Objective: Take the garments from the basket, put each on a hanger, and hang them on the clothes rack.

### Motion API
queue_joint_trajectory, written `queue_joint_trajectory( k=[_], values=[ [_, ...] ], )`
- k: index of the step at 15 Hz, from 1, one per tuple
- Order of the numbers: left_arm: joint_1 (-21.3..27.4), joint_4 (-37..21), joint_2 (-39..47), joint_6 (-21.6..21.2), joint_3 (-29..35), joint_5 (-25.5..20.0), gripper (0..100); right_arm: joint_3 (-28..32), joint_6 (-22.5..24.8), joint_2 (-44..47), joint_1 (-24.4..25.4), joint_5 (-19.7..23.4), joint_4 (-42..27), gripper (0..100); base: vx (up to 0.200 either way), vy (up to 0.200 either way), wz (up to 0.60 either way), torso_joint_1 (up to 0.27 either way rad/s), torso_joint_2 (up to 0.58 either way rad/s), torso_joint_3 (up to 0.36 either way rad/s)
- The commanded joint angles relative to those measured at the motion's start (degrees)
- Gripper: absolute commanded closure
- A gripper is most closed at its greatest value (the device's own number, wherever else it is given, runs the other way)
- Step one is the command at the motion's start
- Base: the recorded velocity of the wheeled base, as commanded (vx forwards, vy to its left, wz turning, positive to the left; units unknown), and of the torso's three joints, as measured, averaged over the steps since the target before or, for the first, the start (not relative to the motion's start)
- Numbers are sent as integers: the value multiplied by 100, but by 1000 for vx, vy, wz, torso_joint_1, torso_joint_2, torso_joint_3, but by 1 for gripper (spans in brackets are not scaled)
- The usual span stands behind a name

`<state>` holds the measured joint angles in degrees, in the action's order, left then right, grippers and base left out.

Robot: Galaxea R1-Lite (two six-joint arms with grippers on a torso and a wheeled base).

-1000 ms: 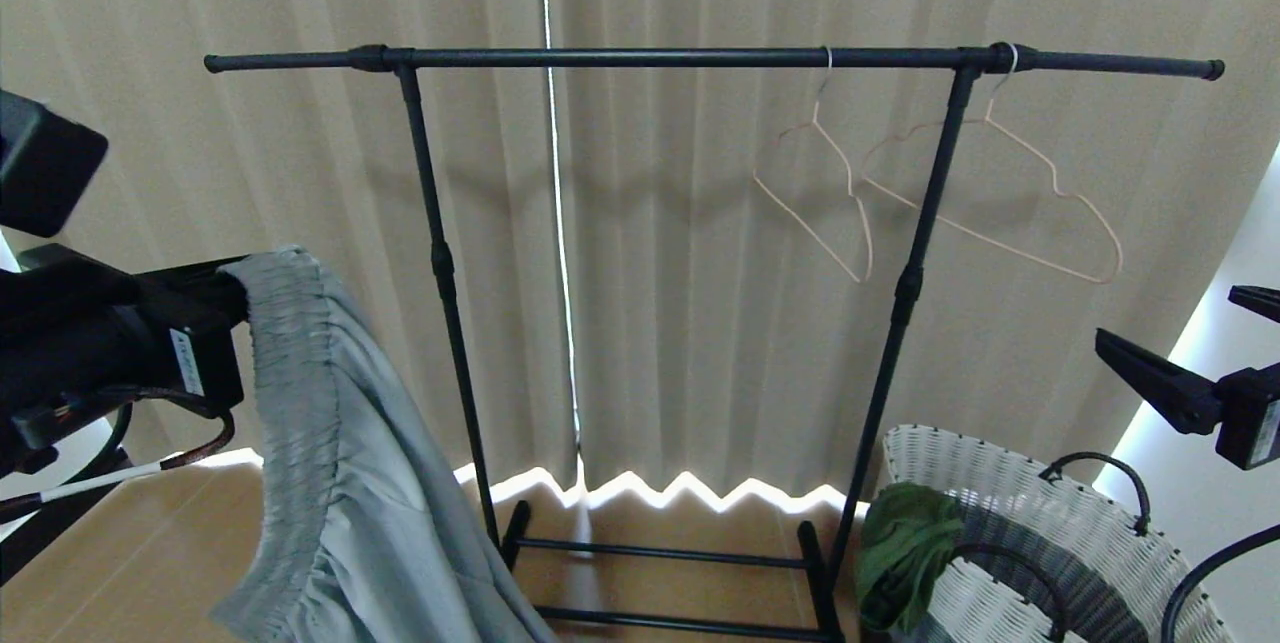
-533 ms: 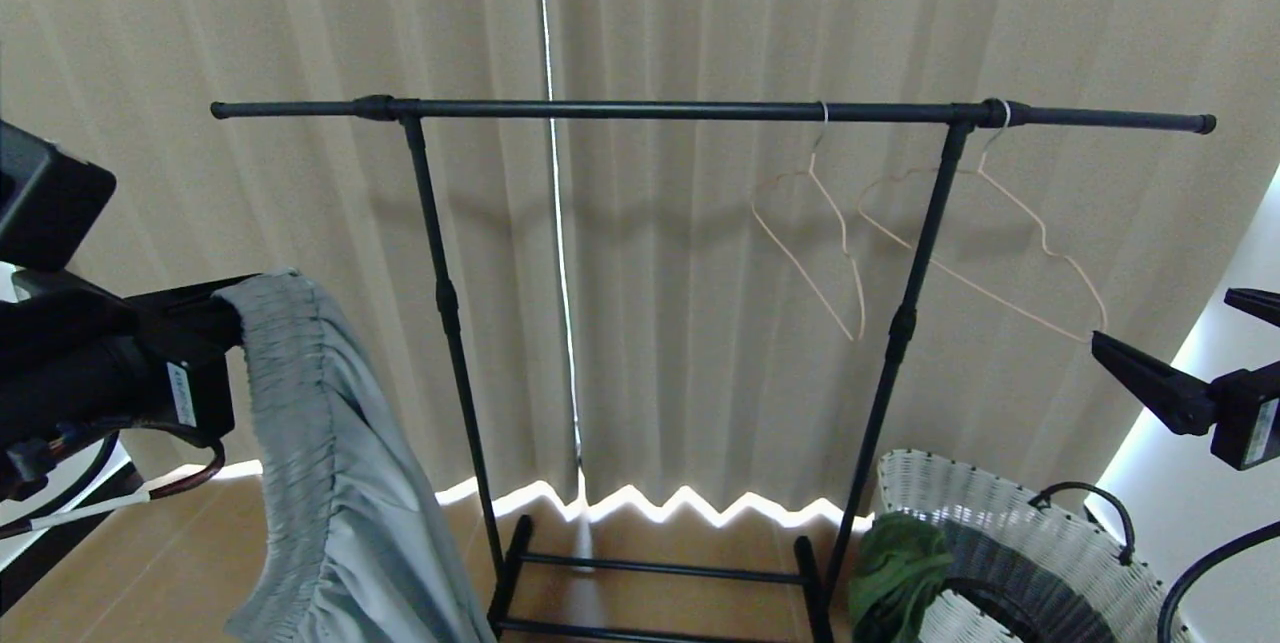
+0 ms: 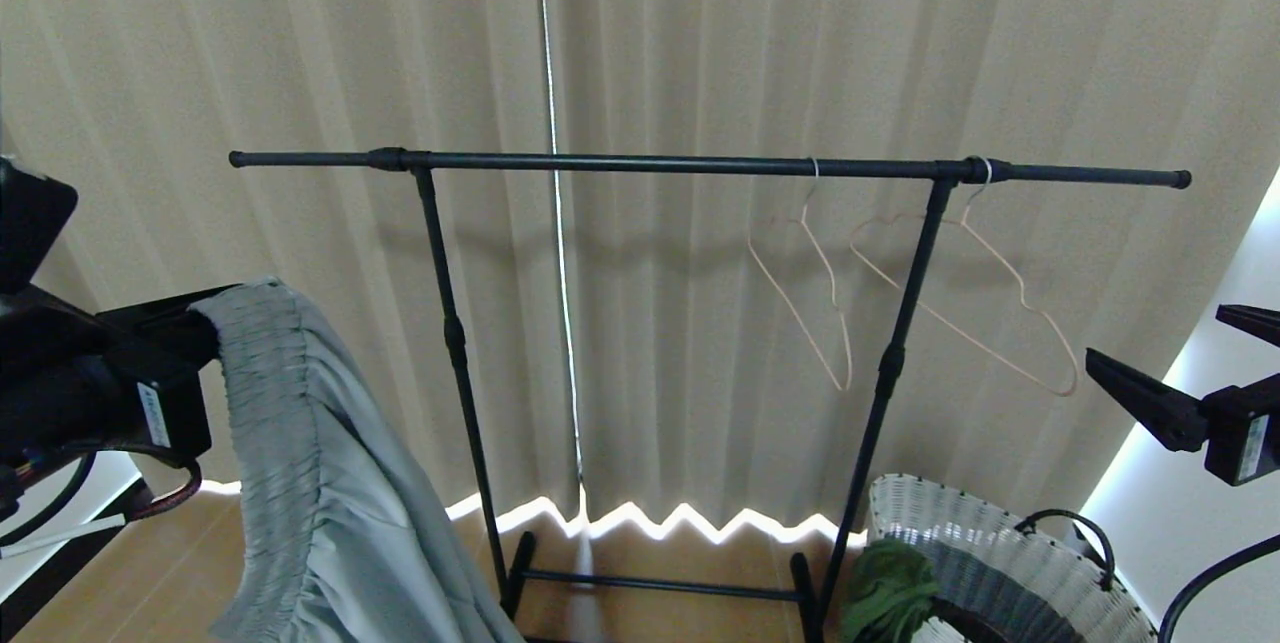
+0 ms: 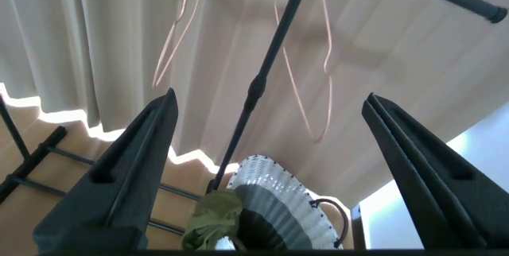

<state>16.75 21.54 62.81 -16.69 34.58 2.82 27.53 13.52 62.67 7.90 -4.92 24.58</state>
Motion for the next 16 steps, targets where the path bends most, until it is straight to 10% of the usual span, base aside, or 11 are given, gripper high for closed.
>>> queue_joint_trajectory(
  k=[1, 9, 16],
  values=[
    [4, -1, -32, -19, -48, 8, 100, -10, 2, 8, 10, 9, 3, 0, 0, 0, 0, 51, -95, -56],
    [-49, -1, -40, -27, -127, 17, 100, -46, 2, 87, 10, 9, 3, 0, 0, 0, 0, 3, -7, -3],
    [-40, -1, -40, -36, -127, 8, 100, -46, 2, 43, 10, -8, 12, 0, 0, -200, 0, 6, 2, -2]
  ],
)
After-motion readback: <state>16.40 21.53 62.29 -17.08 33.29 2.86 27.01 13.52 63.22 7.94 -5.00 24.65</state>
